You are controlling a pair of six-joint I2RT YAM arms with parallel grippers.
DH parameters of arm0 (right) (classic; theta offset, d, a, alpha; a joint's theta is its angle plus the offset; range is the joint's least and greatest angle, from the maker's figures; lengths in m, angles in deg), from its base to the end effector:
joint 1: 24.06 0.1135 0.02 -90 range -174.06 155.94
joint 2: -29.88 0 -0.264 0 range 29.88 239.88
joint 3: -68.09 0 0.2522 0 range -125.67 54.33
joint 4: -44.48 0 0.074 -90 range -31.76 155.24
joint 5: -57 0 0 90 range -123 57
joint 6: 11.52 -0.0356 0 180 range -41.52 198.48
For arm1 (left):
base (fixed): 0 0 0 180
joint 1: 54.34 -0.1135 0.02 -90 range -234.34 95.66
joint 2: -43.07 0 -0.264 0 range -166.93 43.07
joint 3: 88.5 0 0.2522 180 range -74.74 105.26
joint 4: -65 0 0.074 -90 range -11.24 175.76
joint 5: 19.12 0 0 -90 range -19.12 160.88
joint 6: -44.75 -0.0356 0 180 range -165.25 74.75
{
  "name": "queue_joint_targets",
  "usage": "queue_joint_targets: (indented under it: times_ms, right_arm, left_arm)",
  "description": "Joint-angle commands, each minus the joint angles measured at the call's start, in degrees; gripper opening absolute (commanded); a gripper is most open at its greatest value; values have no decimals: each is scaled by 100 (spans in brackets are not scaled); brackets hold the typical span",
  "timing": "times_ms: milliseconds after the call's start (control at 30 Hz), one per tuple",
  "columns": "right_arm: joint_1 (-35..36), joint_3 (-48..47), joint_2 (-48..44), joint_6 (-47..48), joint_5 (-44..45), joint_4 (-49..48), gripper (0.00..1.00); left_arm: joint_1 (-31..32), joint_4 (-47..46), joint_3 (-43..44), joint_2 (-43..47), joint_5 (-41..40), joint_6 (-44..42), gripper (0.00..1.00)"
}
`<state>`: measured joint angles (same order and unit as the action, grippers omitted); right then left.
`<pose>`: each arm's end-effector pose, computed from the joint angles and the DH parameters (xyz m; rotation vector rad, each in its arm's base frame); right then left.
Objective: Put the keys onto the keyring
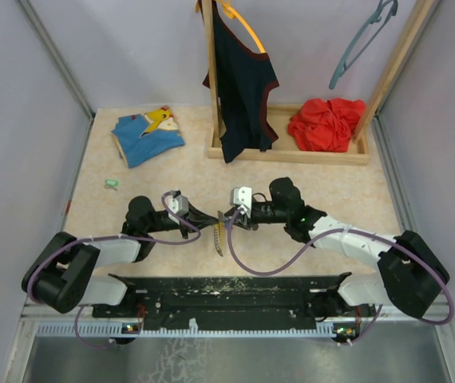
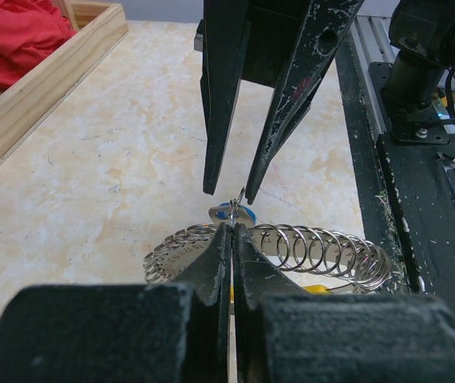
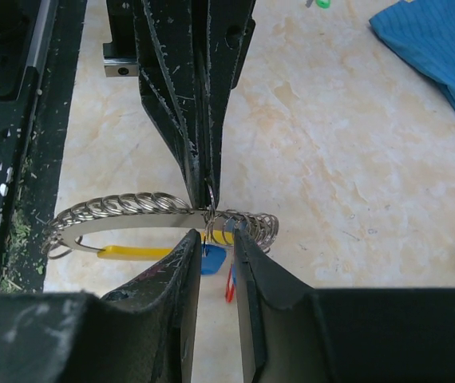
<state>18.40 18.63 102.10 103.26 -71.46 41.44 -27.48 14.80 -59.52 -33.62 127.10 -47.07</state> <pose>0.1827 0.1972 0.2329 -1.4184 1.3036 0.8472 0.1852 -0.1270 0.1879 1.1374 1.1987 -1.0793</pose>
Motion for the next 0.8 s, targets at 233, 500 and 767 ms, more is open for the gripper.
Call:
queue_joint_targets:
  times_ms: [233, 500, 767]
  right_arm:
    - [-26, -298, 210, -120, -95, -276, 19]
    - [-27, -415, 273, 74, -67, 15, 0]
    - [35, -911, -28, 913, 584, 1195, 0]
  left_arm:
    - [21, -250, 42, 108, 121, 1, 0]
    - [50, -368, 33, 41, 91, 62, 0]
    - [51, 283, 204, 75, 122, -207, 24]
